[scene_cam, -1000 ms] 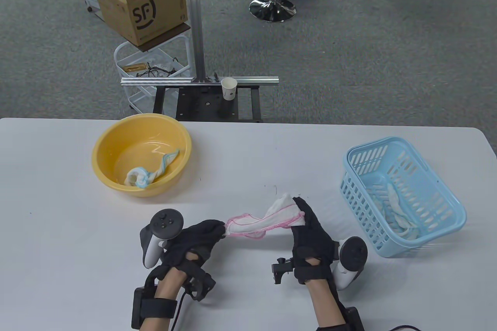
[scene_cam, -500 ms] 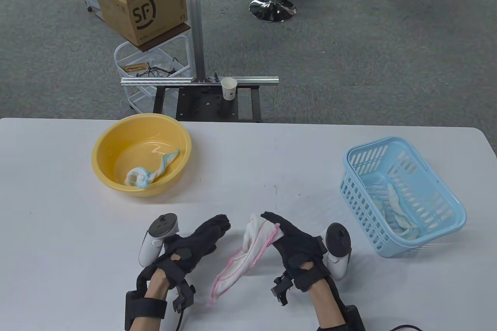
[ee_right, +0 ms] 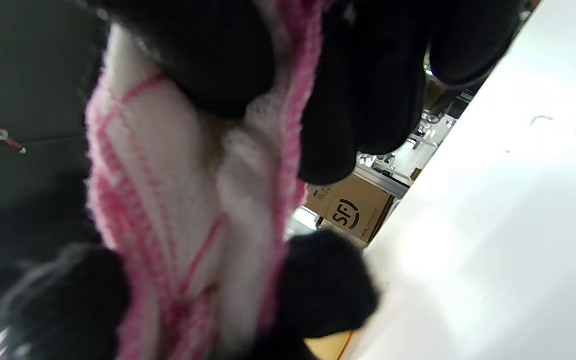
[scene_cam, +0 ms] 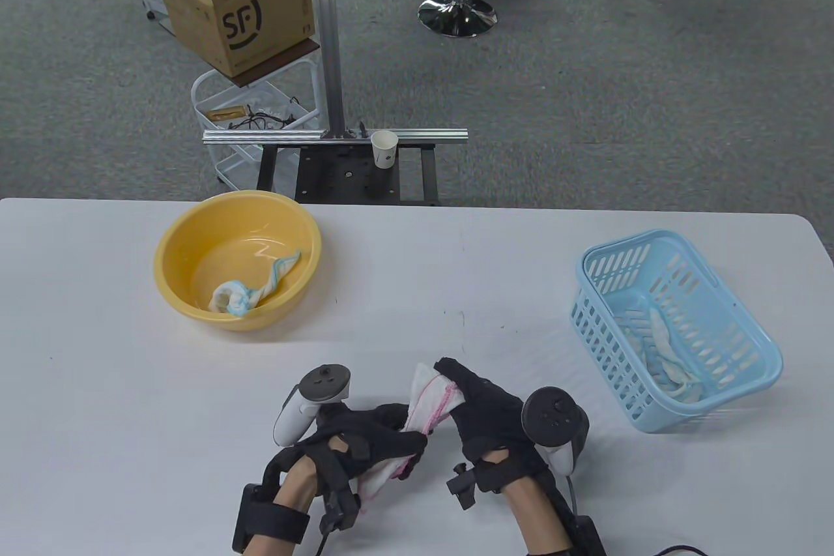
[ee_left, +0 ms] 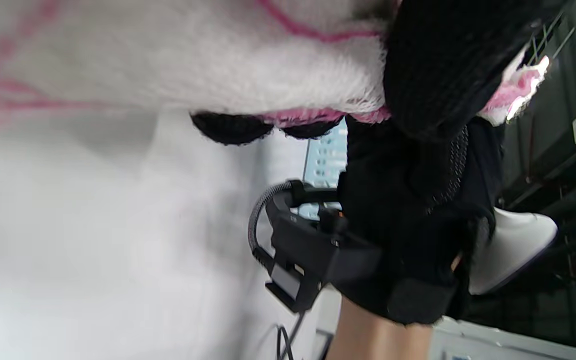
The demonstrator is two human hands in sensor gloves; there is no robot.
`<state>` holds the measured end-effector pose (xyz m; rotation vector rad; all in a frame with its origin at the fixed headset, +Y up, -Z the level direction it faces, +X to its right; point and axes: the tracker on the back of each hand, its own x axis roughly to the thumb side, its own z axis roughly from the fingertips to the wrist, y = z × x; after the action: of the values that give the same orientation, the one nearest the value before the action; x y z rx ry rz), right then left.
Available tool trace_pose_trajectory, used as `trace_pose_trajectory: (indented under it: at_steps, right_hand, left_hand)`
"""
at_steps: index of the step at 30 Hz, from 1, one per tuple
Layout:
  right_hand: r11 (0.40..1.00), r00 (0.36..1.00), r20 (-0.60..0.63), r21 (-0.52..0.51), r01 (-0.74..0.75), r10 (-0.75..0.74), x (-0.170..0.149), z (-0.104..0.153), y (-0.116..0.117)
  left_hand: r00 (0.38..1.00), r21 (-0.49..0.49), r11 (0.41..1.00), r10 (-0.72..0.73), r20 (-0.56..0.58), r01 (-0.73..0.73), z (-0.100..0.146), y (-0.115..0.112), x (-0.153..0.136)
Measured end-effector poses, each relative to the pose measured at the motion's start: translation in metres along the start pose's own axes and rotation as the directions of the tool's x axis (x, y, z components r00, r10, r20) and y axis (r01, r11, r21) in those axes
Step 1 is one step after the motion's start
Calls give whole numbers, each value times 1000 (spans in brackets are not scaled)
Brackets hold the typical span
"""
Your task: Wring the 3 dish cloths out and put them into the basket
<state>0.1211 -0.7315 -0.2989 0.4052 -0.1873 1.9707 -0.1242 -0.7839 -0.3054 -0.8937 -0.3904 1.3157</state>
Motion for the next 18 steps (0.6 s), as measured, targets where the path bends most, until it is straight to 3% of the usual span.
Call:
trace_pose_trajectory:
  at_steps: [5,8,13,16,18]
  right_hand:
    - [994,994,62,67,-90,86,10,1,11]
    - [984,992,79,137,-111,101,15,0,19]
    - [969,988,8,195,-153,154,11,0,19]
    - [976,996,-79,214,-27,45,2,0,13]
    - [967,988,-147,239,88,-53,-4,-1,10]
  left_hand:
    - [981,129,974,-174,-90,185,7,4,8]
    - [931,196,914,-331,-152,356,11,1,16]
    - [870,284,823,-459,-178,492,14,-5,25]
    - [850,320,788,-496,-176,526,18,-4,30]
    - [873,331,808,-462,-156,487,19,-2,30]
